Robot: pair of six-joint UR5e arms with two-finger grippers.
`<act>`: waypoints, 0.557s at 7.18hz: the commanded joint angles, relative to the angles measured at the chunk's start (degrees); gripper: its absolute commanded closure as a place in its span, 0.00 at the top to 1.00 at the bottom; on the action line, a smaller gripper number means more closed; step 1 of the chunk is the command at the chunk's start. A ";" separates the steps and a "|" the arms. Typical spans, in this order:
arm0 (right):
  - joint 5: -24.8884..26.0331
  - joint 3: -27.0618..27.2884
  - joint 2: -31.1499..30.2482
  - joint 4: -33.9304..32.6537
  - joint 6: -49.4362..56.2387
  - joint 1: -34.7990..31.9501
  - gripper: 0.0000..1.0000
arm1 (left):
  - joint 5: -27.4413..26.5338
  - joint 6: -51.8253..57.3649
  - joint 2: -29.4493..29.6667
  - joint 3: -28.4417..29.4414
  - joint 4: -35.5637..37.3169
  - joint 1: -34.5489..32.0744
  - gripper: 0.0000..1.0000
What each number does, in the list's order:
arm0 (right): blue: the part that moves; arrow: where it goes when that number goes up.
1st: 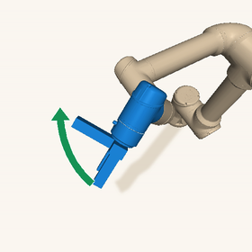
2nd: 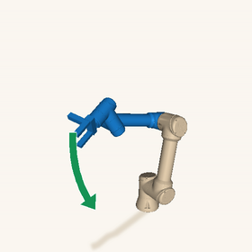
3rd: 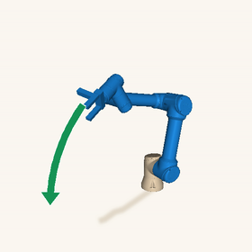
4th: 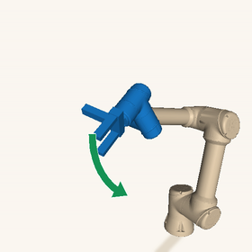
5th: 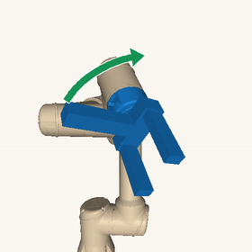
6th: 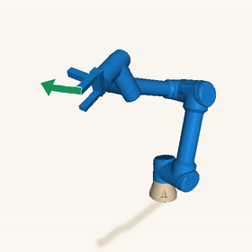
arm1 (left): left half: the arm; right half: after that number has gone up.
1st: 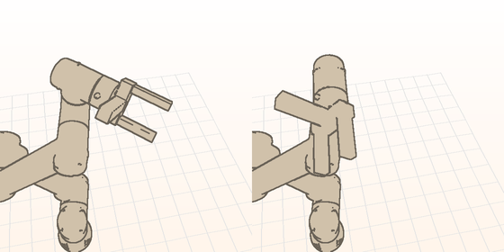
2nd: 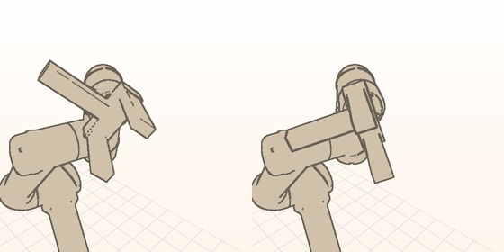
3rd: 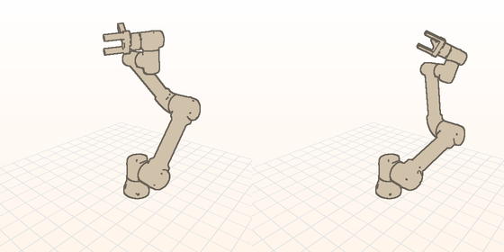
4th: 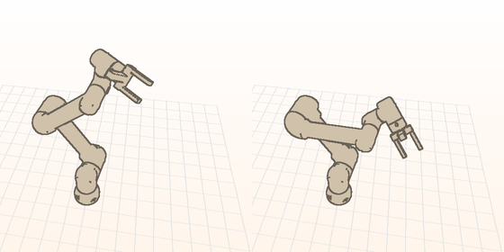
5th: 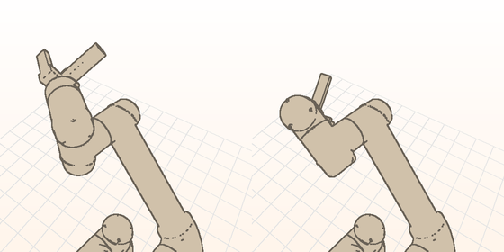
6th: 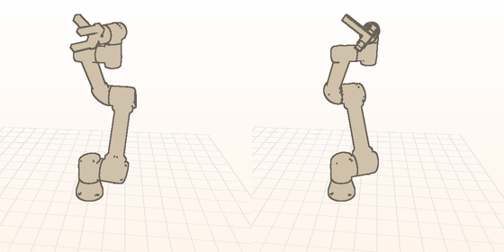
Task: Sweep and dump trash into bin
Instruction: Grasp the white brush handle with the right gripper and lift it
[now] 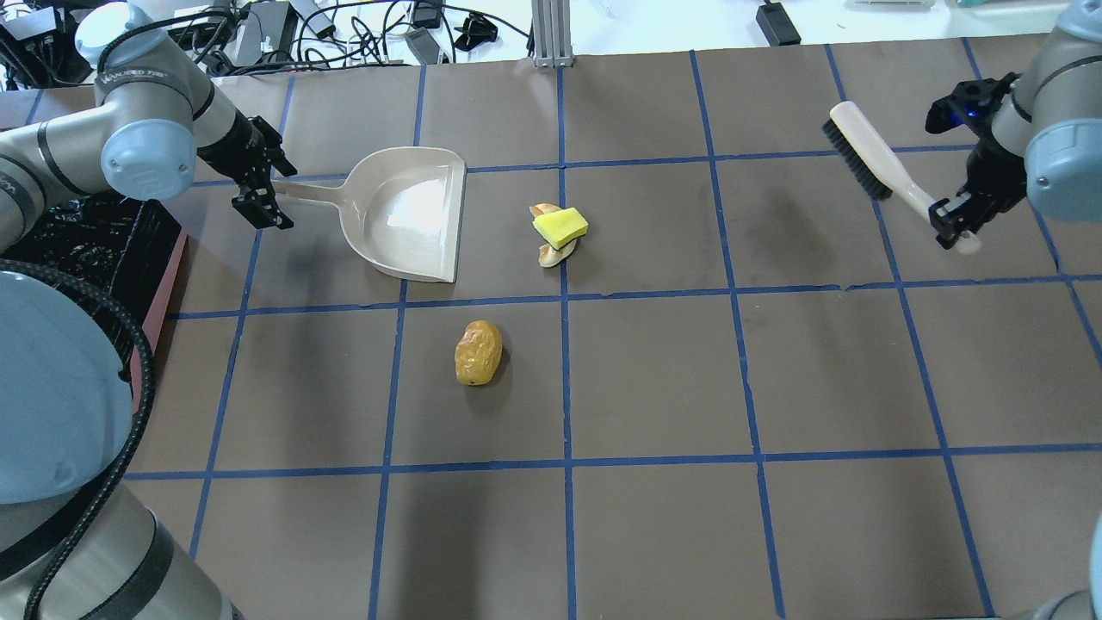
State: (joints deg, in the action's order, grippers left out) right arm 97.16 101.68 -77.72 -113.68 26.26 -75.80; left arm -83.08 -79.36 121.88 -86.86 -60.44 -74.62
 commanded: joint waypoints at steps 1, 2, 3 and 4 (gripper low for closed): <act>-0.12 -1.22 -0.33 4.67 -28.00 -10.48 0.00 | 0.03 -0.70 0.12 -0.07 1.02 0.00 0.06; -2.04 -1.14 0.19 4.87 -38.46 -14.42 0.00 | 0.37 -0.53 0.12 -0.24 3.46 0.00 0.00; -3.02 -1.92 2.64 4.00 -47.09 -20.12 0.00 | 0.20 -0.53 -0.23 -0.50 3.84 0.00 0.00; -3.64 -4.45 5.70 3.64 -51.10 -24.70 0.00 | -0.49 -0.01 -1.19 -0.16 3.84 -0.08 0.00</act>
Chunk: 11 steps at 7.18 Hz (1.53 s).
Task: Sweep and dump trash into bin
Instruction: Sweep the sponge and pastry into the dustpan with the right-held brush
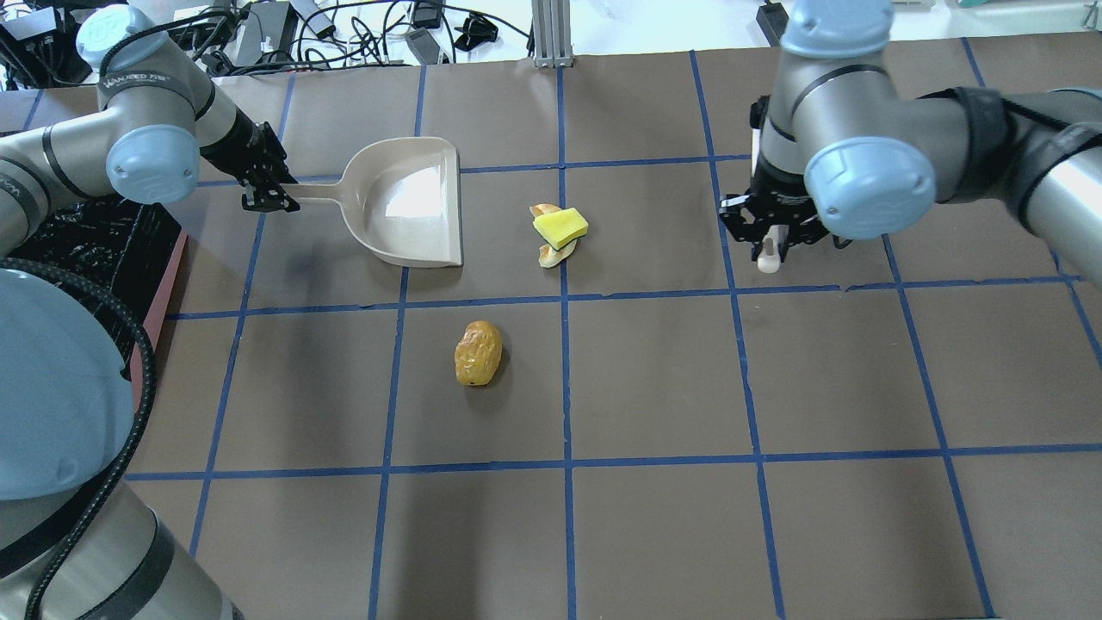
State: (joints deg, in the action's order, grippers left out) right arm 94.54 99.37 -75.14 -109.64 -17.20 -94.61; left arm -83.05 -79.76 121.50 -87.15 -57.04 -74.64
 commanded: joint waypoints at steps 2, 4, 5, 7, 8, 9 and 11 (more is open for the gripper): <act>-4.25 -7.06 9.46 -0.31 -12.40 -9.61 0.00 | -4.12 0.57 -1.44 0.23 0.70 -3.38 0.00; -4.71 -7.96 10.28 -0.23 -12.68 -10.51 0.00 | -6.94 -0.39 -1.45 0.14 2.27 -8.56 0.00; -6.28 -8.57 10.10 -0.31 -13.55 -11.03 0.00 | -7.38 -0.83 -0.84 0.14 2.37 -9.55 0.00; -11.80 -8.84 10.71 -0.40 -13.91 -12.00 0.00 | -8.96 -0.75 0.05 0.14 2.98 -10.08 0.00; -13.31 -8.84 10.89 -0.40 -13.56 -13.14 0.00 | -9.23 -0.75 0.74 0.14 4.20 -10.17 0.00; -16.55 -8.84 10.98 -0.49 -13.30 -14.45 0.00 | -9.23 -0.75 1.01 0.14 4.74 -10.43 0.00; -20.42 -10.23 12.20 -1.89 -13.56 -17.09 0.00 | -9.32 -0.75 1.02 0.14 4.74 -10.61 0.00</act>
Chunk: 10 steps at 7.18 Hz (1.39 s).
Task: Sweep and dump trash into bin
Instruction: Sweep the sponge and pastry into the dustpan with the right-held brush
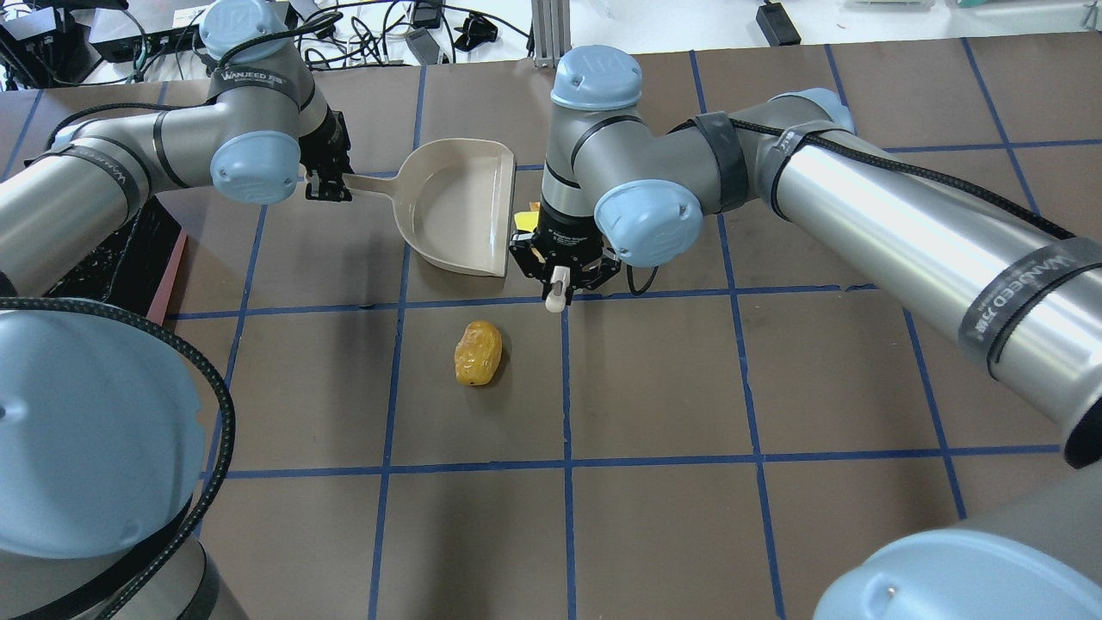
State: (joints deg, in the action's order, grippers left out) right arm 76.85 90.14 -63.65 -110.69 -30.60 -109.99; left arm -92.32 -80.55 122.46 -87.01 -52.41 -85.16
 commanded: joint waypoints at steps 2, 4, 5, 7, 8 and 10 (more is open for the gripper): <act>-9.92 -8.18 5.18 -4.08 -1.38 -4.95 0.00 | -0.05 0.04 0.06 0.09 0.29 -0.36 0.00; -9.62 -12.53 6.43 -3.40 -2.44 -6.82 0.00 | -0.05 0.12 0.06 0.09 0.29 -0.36 0.00; -6.48 -12.62 5.30 3.39 -2.18 -6.03 0.00 | 0.04 0.47 -0.02 0.09 0.29 -0.36 0.00; 3.02 -12.01 -0.22 18.93 -5.23 -5.06 0.00 | 0.39 3.61 -0.98 0.09 0.20 -0.27 0.00; 4.44 -11.92 -2.42 24.50 -10.30 -5.15 0.00 | 0.48 8.95 -2.03 -0.35 0.12 0.60 0.00; 3.75 -7.03 -6.47 27.19 -24.18 -7.33 0.00 | 0.48 19.78 -3.44 -1.84 -0.67 5.59 0.00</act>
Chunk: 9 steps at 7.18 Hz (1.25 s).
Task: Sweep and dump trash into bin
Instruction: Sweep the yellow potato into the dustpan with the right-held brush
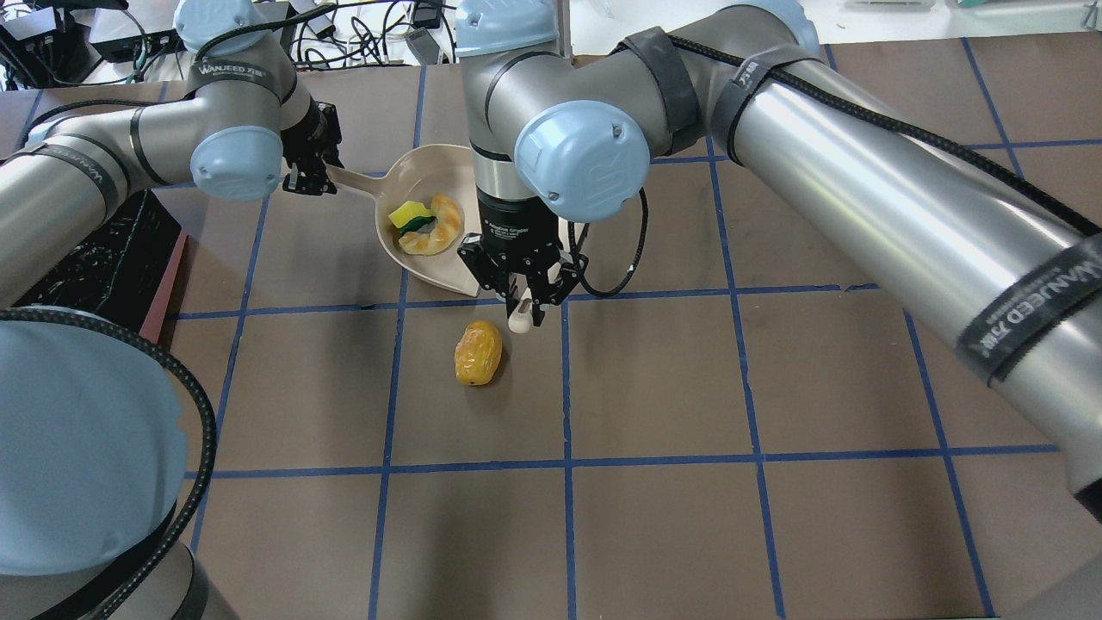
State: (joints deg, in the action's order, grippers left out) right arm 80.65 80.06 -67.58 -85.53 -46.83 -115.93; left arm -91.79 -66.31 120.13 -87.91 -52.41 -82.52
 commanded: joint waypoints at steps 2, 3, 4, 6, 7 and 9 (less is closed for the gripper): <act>-1.11 6.86 -3.96 -0.41 -13.51 -4.21 0.00 | -0.23 5.58 -5.49 -9.33 -1.20 4.12 0.00; -6.77 7.65 -3.18 -5.30 -23.03 -4.65 0.00 | -0.66 5.06 -8.21 -13.73 -1.20 4.20 0.00; -9.43 9.92 -2.73 -10.74 -27.31 -5.35 0.00 | -0.93 5.05 -10.77 -16.91 -1.55 4.29 0.00; -9.72 15.20 -2.38 -18.23 -27.52 -9.12 0.00 | -2.59 4.96 -14.12 -20.53 -1.55 4.47 0.00; -10.33 15.39 -2.46 -20.18 -25.44 -11.49 0.00 | -2.51 4.79 -14.48 -20.72 -1.29 4.47 0.00; -9.64 14.78 0.85 -29.31 -6.71 -13.87 0.00 | -2.34 3.91 -14.31 -20.72 -0.94 4.47 0.00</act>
State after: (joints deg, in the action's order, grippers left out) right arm 70.60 95.15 -68.78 -110.07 -64.38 -128.26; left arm -94.20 -61.90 105.85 -108.51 -53.50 -78.01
